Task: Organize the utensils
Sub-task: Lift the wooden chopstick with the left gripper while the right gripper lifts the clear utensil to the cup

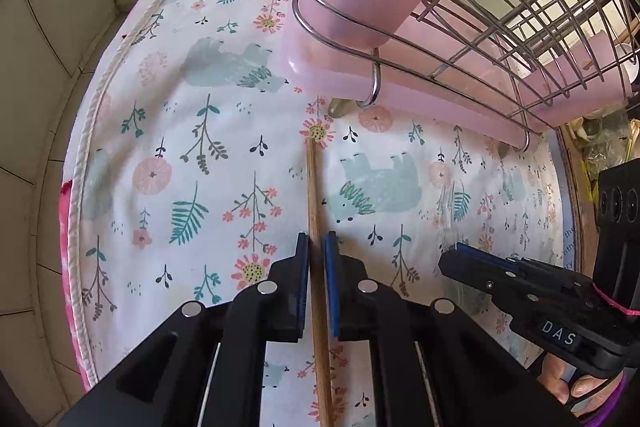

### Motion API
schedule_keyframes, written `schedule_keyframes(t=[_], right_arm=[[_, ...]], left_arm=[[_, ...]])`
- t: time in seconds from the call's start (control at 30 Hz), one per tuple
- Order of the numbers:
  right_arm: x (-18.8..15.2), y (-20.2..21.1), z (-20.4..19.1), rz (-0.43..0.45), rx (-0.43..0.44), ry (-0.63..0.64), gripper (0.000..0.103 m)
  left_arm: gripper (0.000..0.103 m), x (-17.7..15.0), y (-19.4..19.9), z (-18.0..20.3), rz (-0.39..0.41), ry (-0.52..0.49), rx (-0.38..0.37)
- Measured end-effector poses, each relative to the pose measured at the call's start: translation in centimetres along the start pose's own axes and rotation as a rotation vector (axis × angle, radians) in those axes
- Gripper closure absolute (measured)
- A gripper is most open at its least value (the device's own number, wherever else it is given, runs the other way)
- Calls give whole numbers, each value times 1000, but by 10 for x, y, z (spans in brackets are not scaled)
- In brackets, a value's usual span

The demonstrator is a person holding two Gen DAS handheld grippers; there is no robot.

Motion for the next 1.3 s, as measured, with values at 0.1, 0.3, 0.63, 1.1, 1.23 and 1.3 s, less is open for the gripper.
schedule_keyframes(t=[0.1,0.3,0.63,1.1,1.23,1.3], right_arm=[[-3,-3,-4,25,-1,4,96],[-16,16,6,89,39,4,100],[-29,56,18,223,42,9,100],[-47,114,20,405,60,15,100],[-54,135,18,465,60,26,100],[-58,146,17,499,58,32,100]], left_arm=[[95,-1,0,3,5,-3,18],[97,-4,-3,14,32,-17,56],[97,-14,21,21,157,-46,84],[97,-34,64,29,313,-86,106],[97,-42,77,34,360,-103,118],[97,-46,85,37,385,-110,124]])
Point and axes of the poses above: each gripper's, at about its wrist camera, not at the fingertips, and y roughly against the way its jaws point, z to its right, x to its top, the point moved 1 cm from there along -y, roughly the way its jaws point, and after that the axes turned 6 degrees about -z, right-handed, at the moved point
